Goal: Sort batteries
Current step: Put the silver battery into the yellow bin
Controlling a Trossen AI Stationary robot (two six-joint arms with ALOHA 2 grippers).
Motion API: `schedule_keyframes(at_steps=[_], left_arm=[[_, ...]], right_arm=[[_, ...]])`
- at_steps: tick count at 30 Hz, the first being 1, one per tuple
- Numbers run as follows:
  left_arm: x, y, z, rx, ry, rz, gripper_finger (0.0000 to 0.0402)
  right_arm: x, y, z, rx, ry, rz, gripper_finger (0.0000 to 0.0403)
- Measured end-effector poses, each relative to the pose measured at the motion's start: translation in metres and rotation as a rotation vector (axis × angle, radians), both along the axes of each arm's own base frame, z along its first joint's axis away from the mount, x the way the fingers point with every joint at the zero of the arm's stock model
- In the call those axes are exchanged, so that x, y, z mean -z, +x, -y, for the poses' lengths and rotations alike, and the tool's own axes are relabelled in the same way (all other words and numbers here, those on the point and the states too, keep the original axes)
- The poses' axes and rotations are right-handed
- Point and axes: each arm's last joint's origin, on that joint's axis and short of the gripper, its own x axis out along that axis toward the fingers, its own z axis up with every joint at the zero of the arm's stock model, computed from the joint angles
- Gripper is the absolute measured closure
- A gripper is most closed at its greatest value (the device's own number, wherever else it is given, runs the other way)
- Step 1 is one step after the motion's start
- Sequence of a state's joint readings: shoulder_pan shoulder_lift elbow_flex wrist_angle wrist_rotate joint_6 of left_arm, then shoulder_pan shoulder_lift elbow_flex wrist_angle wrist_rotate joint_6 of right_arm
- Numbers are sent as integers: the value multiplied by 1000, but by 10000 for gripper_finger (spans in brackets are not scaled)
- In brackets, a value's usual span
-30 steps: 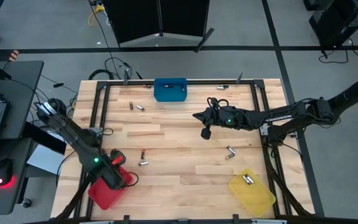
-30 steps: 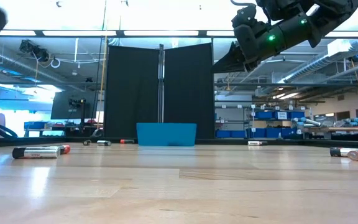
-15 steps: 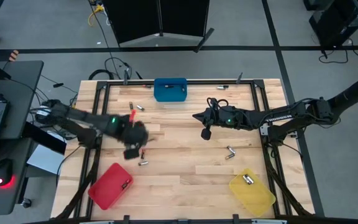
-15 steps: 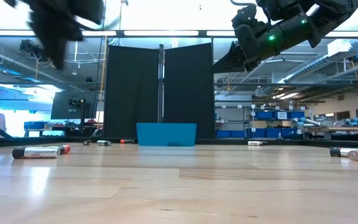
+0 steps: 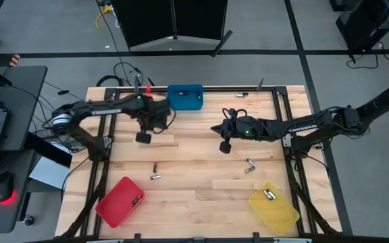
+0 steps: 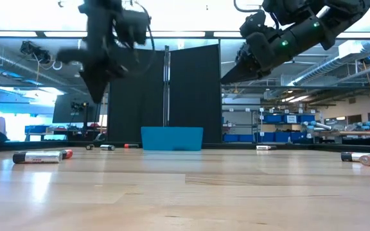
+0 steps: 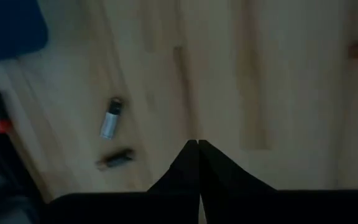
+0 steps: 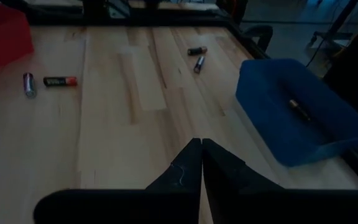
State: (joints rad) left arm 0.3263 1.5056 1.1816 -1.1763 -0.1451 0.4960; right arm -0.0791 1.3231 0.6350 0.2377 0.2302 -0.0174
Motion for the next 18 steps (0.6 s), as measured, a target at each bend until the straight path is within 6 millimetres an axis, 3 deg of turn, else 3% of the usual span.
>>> schedule_keyframes(at_steps=[10, 18], left_arm=[[59, 12, -63, 102, 24, -199, 398], [77, 12, -85, 42, 45, -203, 358]], right_arm=[[1, 0, -10, -40, -1, -16, 382], [2, 0, -14, -53, -2, -18, 382]])
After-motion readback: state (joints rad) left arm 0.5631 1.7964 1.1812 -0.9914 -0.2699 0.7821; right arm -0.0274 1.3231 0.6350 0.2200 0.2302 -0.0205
